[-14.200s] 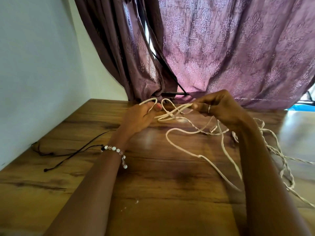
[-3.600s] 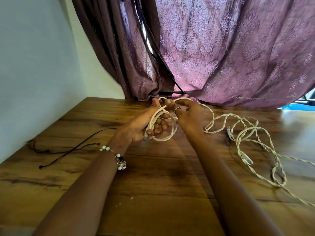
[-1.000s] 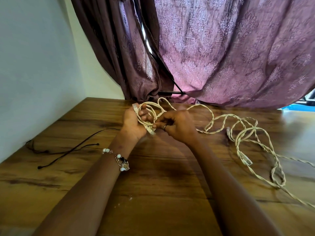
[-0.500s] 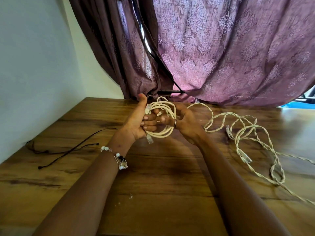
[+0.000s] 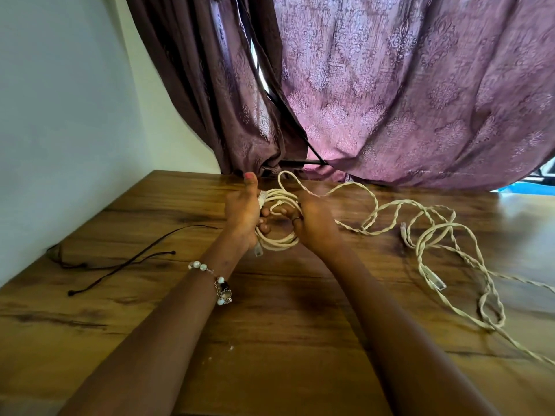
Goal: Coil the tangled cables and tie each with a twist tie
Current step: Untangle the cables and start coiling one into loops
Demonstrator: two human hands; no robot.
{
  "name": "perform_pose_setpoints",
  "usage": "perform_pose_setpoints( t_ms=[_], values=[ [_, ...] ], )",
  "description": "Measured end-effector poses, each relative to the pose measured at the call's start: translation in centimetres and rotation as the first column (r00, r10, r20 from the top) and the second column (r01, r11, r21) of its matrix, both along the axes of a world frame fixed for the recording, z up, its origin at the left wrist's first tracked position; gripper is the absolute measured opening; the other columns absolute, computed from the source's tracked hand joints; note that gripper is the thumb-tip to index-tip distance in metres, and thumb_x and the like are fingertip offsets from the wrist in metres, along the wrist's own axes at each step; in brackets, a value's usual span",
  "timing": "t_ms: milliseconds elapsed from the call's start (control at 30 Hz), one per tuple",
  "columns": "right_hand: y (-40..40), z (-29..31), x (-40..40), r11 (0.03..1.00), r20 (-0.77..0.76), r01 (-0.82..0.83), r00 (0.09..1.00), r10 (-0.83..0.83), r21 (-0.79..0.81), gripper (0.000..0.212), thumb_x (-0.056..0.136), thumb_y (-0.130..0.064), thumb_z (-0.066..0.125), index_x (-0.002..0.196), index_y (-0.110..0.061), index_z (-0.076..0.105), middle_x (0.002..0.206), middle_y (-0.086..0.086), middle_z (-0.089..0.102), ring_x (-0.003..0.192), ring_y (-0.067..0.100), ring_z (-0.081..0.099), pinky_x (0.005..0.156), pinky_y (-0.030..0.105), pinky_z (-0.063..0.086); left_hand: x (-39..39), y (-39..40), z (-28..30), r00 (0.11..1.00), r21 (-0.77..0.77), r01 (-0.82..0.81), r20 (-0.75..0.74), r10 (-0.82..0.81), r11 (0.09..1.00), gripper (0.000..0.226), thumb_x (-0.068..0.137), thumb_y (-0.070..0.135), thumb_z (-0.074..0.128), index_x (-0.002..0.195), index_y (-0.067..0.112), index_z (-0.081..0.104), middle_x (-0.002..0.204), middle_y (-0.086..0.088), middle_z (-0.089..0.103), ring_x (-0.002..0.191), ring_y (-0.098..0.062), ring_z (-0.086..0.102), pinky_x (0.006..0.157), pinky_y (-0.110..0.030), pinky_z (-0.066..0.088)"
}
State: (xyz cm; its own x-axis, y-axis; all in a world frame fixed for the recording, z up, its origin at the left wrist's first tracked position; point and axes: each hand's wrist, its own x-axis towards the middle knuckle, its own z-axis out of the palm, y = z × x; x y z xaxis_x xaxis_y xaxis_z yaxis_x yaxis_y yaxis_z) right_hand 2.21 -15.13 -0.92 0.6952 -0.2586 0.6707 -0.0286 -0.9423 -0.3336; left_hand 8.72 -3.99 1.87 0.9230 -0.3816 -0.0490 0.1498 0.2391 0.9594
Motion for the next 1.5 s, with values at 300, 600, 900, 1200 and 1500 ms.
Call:
perform_pose_setpoints(
  t_ms=[300,600,900,1200,1500],
  values=[
    [0.9,0.1,-0.2,0.997,-0.002,0.032,0.999,-0.032,0.064,0.027,0.081,-0.013,0.041,0.093,0.005,0.058,0.080,0.025,0.065,0.075,0.040,0.060,0.065,0.043,0.048,-0.1,-0.3,-0.6,0.985,-0.041,-0.009,-0.174,0.002,0.999,0.052,0.089,0.061,0.047,0.071,0.013,0.049,0.050,-0.004,0.044,0.032,-0.009,0.033,0.035,-0.013,0.026],
    [2.2,-0.4,0.0,0.896,0.176,-0.190,0.976,0.128,0.403,0.019,0.091,-0.002,0.042,0.102,0.001,0.058,0.080,0.007,0.063,0.071,0.016,0.060,0.065,0.028,0.045,0.9,0.1,0.4,0.961,-0.137,-0.108,-0.269,0.068,0.985,0.045,0.086,0.052,0.060,0.082,0.009,0.048,0.046,-0.001,0.040,0.026,-0.006,0.027,0.032,-0.011,0.022],
    [2.7,0.1,0.4,0.559,0.344,-0.261,0.938,-0.046,0.787,0.032,0.099,-0.012,0.036,0.071,-0.020,0.050,0.060,0.001,0.049,0.052,0.018,0.048,0.048,0.029,0.039,-0.3,-1.1,-0.4,0.986,-0.132,-0.166,-0.012,0.166,0.977,0.041,0.091,0.041,0.059,0.068,0.007,0.056,0.049,-0.003,0.048,0.029,-0.008,0.039,0.033,-0.016,0.034],
    [1.8,0.0,0.3,0.528,0.342,-0.183,0.914,-0.220,0.829,0.026,0.097,-0.023,0.040,0.075,-0.022,0.053,0.068,-0.001,0.054,0.063,0.023,0.055,0.062,0.050,0.052,-0.7,-1.2,-0.2,0.967,-0.185,0.244,-0.028,-0.254,0.952,0.059,0.087,0.055,0.055,0.105,0.000,0.067,0.097,-0.024,0.066,0.073,-0.031,0.062,0.066,-0.038,0.052],
    [0.4,-0.6,0.1,0.578,0.321,-0.045,0.865,-0.385,0.815,0.021,0.092,-0.028,0.038,0.078,-0.018,0.049,0.072,-0.001,0.052,0.069,0.022,0.055,0.067,0.040,0.054,-3.1,-2.4,-0.9,0.965,-0.104,0.262,0.051,-0.258,0.959,0.027,0.103,0.021,0.038,0.088,0.007,0.055,0.067,-0.002,0.052,0.051,-0.011,0.051,0.052,-0.025,0.046]
  ],
)
